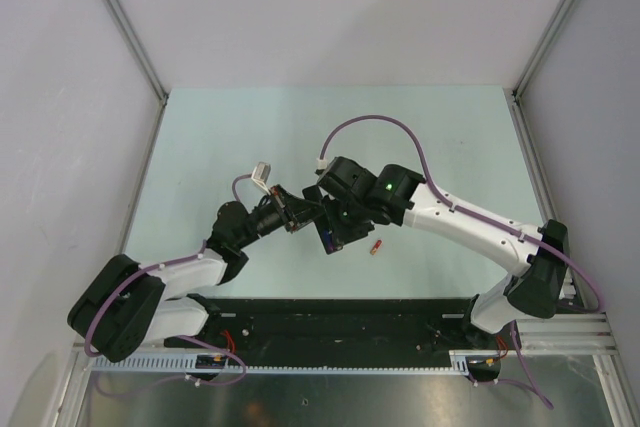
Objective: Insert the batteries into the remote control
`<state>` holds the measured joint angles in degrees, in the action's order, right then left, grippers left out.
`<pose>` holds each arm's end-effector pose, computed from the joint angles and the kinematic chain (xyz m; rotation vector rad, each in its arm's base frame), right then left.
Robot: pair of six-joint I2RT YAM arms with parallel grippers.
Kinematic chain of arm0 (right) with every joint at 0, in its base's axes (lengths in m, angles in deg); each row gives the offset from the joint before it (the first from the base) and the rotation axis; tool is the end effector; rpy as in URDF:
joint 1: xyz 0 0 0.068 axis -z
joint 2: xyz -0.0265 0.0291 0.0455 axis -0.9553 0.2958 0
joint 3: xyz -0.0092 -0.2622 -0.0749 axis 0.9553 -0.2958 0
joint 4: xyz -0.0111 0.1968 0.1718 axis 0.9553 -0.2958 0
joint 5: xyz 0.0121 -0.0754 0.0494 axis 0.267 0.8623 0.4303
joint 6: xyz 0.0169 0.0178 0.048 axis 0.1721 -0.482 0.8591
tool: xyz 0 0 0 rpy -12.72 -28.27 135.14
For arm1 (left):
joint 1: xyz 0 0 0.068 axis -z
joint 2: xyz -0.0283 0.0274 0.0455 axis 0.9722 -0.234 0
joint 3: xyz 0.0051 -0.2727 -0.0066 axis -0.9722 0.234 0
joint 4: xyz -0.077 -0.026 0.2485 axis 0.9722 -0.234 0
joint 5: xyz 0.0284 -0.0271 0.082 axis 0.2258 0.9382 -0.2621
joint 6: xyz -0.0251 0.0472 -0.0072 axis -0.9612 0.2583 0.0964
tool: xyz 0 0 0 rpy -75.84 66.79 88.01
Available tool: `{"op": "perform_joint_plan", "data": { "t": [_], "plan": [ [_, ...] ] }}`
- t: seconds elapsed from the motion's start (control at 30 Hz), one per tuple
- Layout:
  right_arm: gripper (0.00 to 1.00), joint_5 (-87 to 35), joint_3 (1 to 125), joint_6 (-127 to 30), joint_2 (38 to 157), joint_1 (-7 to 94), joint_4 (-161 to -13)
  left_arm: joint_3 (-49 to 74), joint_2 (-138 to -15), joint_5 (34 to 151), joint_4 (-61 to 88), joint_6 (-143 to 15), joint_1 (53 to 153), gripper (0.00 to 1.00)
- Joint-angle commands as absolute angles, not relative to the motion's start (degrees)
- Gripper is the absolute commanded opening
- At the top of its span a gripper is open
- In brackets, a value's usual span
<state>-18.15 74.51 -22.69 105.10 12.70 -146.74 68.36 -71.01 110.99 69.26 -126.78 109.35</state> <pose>0.1552 0.2704 0.3347 -0.6633 2.6802 0.5045 0.1828 -0.1372 0.2092 -0.2021 1.7987 -1.7805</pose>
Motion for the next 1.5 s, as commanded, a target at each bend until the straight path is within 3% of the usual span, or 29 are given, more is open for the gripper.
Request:
{"op": "perform_joint_plan", "data": {
  "t": [0.0,0.3,0.57,1.03,1.27,1.47],
  "plan": [
    [0.16,-14.63,77.49,-22.44,105.69,13.29,-148.63,67.28,-69.55,111.51,71.95,-127.82,109.87,0.0],
    [0.18,-14.19,77.58,-22.27,105.17,13.47,-149.42,67.37,-69.99,111.42,71.95,-127.82,109.95,0.0],
    [0.29,-14.8,77.49,-22.53,105.52,13.12,-148.98,67.28,-69.9,111.42,71.95,-127.82,109.95,0.0],
    [0.28,-11.56,77.49,-21.48,104.29,14.69,-149.07,67.37,-69.9,110.99,71.95,-127.74,109.78,0.0],
    [0.33,-10.32,63.36,-21.21,93.49,22.95,-138.97,67.89,-69.37,110.98,71.95,-127.82,109.78,0.0],
    [0.42,-8.75,52.53,-24.02,95.23,28.5,-128.07,69.73,-67.7,110.98,71.95,-127.56,109.69,0.0]
  ]
}}
